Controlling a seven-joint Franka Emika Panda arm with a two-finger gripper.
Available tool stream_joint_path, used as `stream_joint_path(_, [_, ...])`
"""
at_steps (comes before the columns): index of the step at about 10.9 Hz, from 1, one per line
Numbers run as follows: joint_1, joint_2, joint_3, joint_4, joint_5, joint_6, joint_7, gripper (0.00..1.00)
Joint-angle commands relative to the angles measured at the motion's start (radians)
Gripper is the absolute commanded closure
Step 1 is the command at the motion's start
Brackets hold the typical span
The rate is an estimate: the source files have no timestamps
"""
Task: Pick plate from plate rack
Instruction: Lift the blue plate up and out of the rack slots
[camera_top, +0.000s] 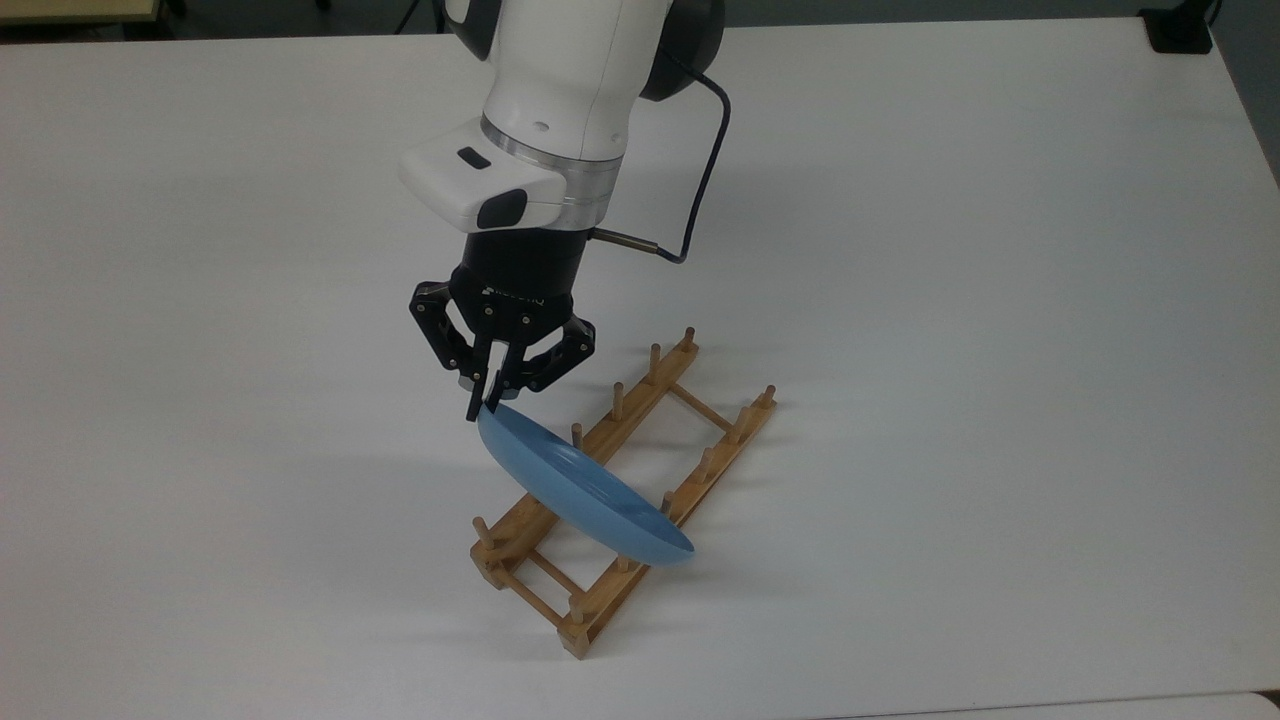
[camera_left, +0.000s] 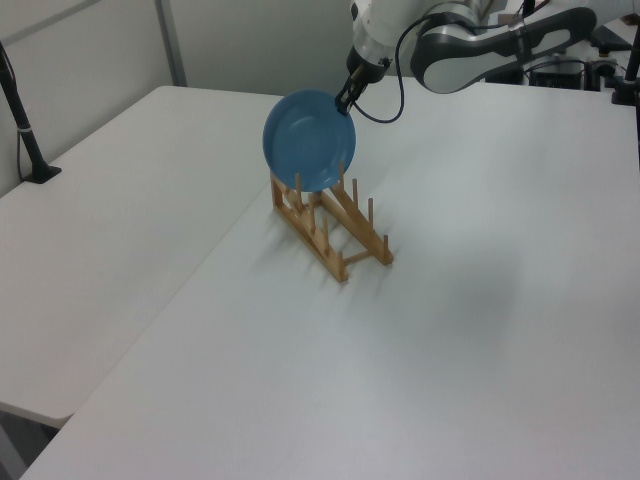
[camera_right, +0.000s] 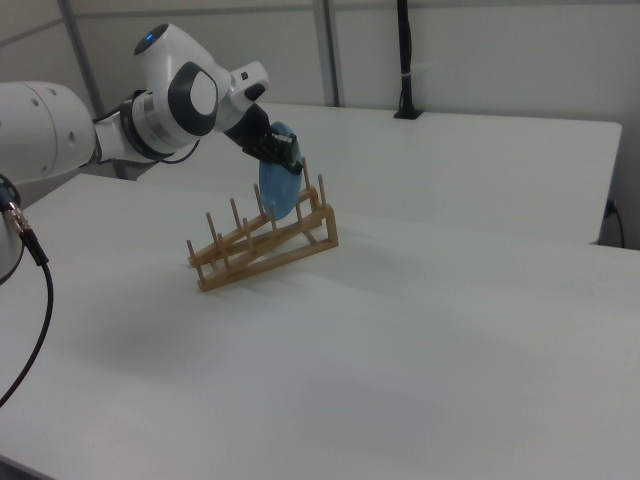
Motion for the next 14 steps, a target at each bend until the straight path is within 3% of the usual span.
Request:
stream_joint_path(1, [-0.005,-0.053,-0.014,-0.01,-0.024,0.001,0.013,1.0])
stream_joint_path(4, [-0.022,-0.099,-0.014,-0.012,-0.02,-0.012,0.013,1.0])
stream_joint_path(7, [-0.04,-0.127,-0.008,-0.014,0.031,-0.103,-0.019,1.0])
stream_joint_path(8, [-0.042,-0.127,-0.009,-0.014,0.086,-0.124,-0.053,1.0])
stream_joint_path(10, [-0.062,-0.132,-0.012,-0.014,0.271,-0.216,-0.211,1.0])
stream_joint_path(14, [-0.082,-0.151,-0.012,-0.046,0.423,-0.389,-0.441,1.0])
